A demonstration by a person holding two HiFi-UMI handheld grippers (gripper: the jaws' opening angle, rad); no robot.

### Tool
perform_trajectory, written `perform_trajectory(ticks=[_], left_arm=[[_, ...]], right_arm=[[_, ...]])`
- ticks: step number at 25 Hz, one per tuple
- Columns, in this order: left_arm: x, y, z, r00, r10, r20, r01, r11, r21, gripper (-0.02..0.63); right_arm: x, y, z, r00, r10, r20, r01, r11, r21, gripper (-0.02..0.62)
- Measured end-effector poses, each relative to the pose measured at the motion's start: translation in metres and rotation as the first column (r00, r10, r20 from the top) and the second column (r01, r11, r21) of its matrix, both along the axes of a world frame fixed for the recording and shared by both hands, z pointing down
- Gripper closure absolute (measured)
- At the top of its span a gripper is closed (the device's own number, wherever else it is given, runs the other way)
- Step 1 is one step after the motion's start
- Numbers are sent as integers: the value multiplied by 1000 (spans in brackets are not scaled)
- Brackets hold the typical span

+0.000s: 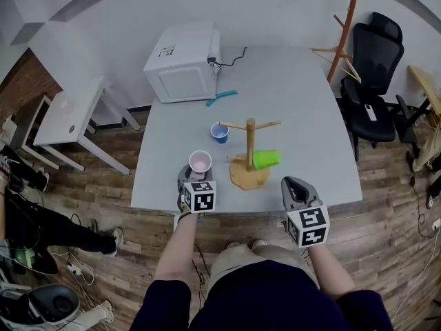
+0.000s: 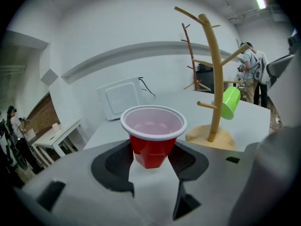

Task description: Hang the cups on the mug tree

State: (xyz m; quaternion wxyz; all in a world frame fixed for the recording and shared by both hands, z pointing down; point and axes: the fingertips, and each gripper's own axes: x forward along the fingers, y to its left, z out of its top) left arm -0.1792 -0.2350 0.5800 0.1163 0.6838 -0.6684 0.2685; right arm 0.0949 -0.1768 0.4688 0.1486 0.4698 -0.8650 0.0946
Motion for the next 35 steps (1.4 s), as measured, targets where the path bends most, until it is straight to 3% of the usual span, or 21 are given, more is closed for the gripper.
perform_trajectory(ticks=[7,11,14,20,25,35], left_arm=[[25,-12,-4,985,104,135,-101,994,-29,373],[36,-15,-8,975,138,173,-134,990,-38,373],[42,-17,-8,958,164,233,-155,986,-57,373],[41,-21,-10,929,179,324,-162,984,-78,373],[31,-23,-15,925,161,345,-141,987,-82,374],[45,-27,-9,846,249,471,-206,968,-141,374]], right_arm=[[5,1,-2,1000,-1,5,1,1000,20,561],[6,2,-4,1000,-10,10,10,1000,27,561],[6,1,-7,1000,-19,15,18,999,34,561],[7,2,-8,999,-29,14,29,999,43,561],[8,2,-10,999,-34,13,33,998,45,561],[10,-1,-13,999,-37,10,37,998,50,561]])
